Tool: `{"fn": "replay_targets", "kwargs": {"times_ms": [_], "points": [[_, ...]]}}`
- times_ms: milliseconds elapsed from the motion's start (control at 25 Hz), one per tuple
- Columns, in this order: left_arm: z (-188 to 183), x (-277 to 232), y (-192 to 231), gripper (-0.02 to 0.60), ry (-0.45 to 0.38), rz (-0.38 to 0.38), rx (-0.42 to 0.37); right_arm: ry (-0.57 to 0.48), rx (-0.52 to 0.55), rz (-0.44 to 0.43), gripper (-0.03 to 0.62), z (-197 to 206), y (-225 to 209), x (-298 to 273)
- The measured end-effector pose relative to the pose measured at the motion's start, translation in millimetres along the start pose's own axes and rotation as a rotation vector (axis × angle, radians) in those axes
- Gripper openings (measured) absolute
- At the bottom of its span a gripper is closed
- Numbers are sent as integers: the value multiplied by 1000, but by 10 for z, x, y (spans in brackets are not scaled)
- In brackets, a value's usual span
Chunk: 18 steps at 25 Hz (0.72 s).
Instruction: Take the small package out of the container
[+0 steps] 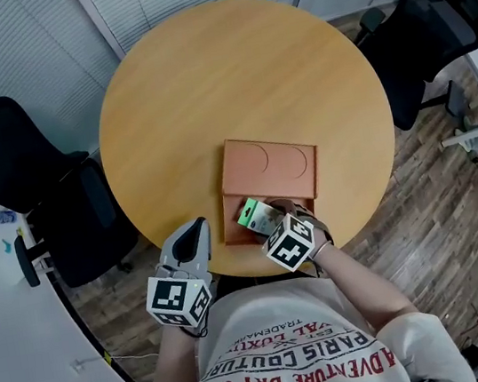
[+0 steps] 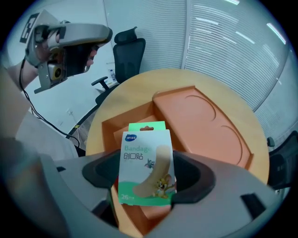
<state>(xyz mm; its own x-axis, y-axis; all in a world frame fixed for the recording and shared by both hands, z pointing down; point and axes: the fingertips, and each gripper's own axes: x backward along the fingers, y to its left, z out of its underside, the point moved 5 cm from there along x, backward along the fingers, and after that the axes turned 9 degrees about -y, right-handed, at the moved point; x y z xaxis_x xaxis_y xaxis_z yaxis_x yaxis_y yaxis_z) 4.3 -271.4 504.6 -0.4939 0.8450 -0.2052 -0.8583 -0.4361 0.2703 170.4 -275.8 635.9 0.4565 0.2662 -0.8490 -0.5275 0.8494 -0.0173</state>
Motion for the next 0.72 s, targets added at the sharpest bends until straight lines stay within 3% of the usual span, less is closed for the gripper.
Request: {"fn": "replay_targets", "kwargs": {"times_ms": [320, 520, 720], "points": [[-182, 54, -183, 11, -32, 15, -40, -112, -28, 87, 356, -184, -135, 505], [-373, 57, -303, 11, -64, 19, -75, -277, -62, 152, 357, -342, -250, 960], [-461, -2, -413, 11, -37, -2, -128, -438, -144, 217, 357, -466, -356, 1424]]}}
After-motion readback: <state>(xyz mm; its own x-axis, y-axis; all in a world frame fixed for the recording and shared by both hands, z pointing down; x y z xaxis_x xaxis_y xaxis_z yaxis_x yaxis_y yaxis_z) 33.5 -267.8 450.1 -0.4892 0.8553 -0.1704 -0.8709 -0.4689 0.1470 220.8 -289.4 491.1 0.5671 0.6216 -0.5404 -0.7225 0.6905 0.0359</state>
